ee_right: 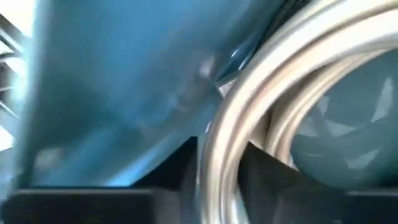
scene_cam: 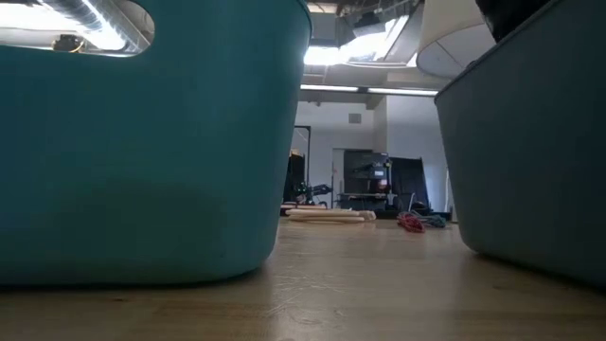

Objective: Pick and place USB-C Cables
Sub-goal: Put the left brown HDMI cable into the blue bin, then put the brown HDMI cable into the blue bin

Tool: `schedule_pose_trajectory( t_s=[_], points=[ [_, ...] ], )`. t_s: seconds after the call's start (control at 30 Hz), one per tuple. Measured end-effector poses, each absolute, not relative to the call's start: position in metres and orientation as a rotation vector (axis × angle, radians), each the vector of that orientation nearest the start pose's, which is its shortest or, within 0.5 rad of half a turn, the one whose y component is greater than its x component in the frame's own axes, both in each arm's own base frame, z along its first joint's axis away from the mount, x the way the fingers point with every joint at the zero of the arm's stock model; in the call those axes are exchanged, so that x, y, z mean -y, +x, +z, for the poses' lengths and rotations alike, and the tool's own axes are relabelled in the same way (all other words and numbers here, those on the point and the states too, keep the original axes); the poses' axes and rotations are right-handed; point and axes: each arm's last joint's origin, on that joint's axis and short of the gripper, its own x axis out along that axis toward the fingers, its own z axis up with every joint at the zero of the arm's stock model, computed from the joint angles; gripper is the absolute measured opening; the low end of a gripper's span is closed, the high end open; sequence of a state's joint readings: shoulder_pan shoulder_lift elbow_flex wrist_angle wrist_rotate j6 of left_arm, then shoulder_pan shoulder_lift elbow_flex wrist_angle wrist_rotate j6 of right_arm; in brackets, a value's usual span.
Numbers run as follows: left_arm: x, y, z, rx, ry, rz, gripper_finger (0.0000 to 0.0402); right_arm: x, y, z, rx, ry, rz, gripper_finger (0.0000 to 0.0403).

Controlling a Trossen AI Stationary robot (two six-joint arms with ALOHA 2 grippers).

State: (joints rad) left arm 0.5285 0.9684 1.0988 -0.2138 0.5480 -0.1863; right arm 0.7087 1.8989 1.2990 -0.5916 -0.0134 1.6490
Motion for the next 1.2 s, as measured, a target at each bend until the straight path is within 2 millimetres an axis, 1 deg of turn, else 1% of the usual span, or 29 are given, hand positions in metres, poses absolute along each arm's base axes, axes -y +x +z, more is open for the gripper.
schedule_pose_trajectory(
  t_s=[0.13,0.2,0.3,0.4,0.53,0.6,0.67,0.73,0.8,0.87,0.97,1.1,1.2],
  points=[
    [-0.087,0.178,0.405,-0.073,-0.226,-0.012,0.0158,-0.245,0.286,0.191,-1.282,0.988,-0.460,0.0163],
    [-0.087,0.178,0.405,-0.073,-0.221,-0.012,0.0160,-0.245,0.288,0.203,-1.283,0.975,-0.477,0.0175],
    [-0.087,0.178,0.405,-0.073,-0.222,-0.011,0.0161,-0.246,0.289,0.226,-1.286,0.937,-0.516,0.0179],
    [-0.087,0.178,0.405,-0.073,-0.221,-0.011,0.0161,-0.242,0.287,0.258,-1.287,0.881,-0.579,0.0173],
    [-0.087,0.178,0.404,-0.076,-0.223,-0.011,0.0161,-0.236,0.282,0.313,-1.253,0.847,-0.607,0.0159],
    [-0.087,0.178,0.404,-0.078,-0.224,-0.011,0.0161,-0.233,0.280,0.343,-1.180,0.855,-0.589,0.0154],
    [-0.087,0.178,0.404,-0.078,-0.226,-0.011,0.0161,-0.228,0.278,0.368,-1.062,0.833,-0.553,0.0150],
    [-0.087,0.178,0.404,-0.078,-0.242,-0.011,0.0161,-0.223,0.280,0.389,-0.900,0.759,-0.513,0.0149],
    [-0.087,0.178,0.404,-0.078,-0.244,-0.011,0.0161,-0.214,0.286,0.405,-0.728,0.627,-0.500,0.0150],
    [-0.087,0.178,0.404,-0.078,-0.248,-0.011,0.0161,-0.200,0.296,0.413,-0.635,0.468,-0.513,0.0150],
    [-0.086,0.179,0.405,-0.074,-0.264,-0.013,0.0161,-0.167,0.319,0.411,-0.677,0.315,-0.529,0.0151],
    [-0.086,0.179,0.405,-0.074,-0.265,-0.014,0.0161,-0.107,0.350,0.401,-0.815,0.182,-0.501,0.0151],
    [-0.086,0.179,0.405,-0.073,-0.268,-0.014,0.0161,-0.058,0.365,0.390,-0.921,0.089,-0.478,0.0151]
  ],
)
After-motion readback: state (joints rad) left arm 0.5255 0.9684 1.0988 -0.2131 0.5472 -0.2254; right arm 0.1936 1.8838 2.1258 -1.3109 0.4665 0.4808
